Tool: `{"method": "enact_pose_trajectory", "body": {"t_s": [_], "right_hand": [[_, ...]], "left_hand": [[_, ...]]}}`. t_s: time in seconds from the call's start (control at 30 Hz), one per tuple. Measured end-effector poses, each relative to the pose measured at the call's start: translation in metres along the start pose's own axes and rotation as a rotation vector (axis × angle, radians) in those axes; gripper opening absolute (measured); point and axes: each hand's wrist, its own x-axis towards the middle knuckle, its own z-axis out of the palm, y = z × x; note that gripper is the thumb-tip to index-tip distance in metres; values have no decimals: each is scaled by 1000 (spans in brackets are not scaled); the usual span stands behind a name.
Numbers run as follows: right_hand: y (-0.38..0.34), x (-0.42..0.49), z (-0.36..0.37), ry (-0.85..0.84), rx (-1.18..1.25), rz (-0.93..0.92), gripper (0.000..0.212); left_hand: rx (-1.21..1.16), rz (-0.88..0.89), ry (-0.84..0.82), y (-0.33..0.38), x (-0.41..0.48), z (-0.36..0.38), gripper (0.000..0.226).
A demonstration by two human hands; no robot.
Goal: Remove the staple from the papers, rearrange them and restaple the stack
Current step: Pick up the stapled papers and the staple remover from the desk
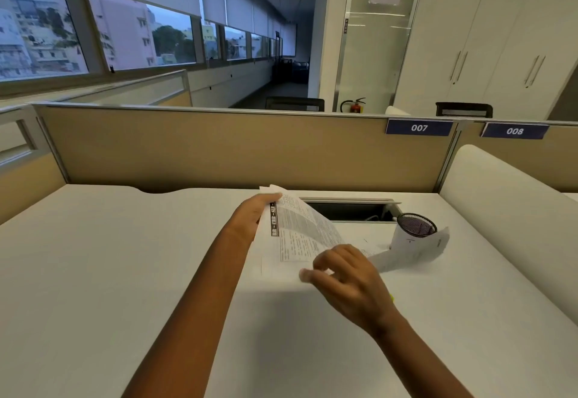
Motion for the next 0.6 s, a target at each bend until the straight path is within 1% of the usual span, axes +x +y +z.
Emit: {"method": "enact_pose_trajectory", "body": {"t_s": [0.07,0.13,0.17,0.23,0.27,0.37,0.43,0.53,0.6], "right_hand": [[-3,-8,3,-66,-16,-48,23],[-8,-16,6,-155,-4,-43,31],[-10,-19,8,-197,14,-29,30],[-13,-24,10,-264,74,20,21],[-15,-25,11,-295,111,59,18],[-16,-24,10,-337,192,190,32],[-15,-19,10,-335,205,262,37],[-14,-11,12,-317,230,405,30],[-14,-8,16,-301,252,524,33]], "left_hand": [[25,-18,51,-2,1,-3,24],[48,-15,71,-5,3,-6,19],[47,-4,79,-7,3,-7,16],[23,32,82,-9,2,-9,14],[6,54,73,-11,1,-9,14],[20,130,24,-16,-3,-8,22],[64,167,-3,-18,-6,-6,26],[121,226,-11,-21,-12,-1,25],[140,271,0,-23,-14,2,25]]}}
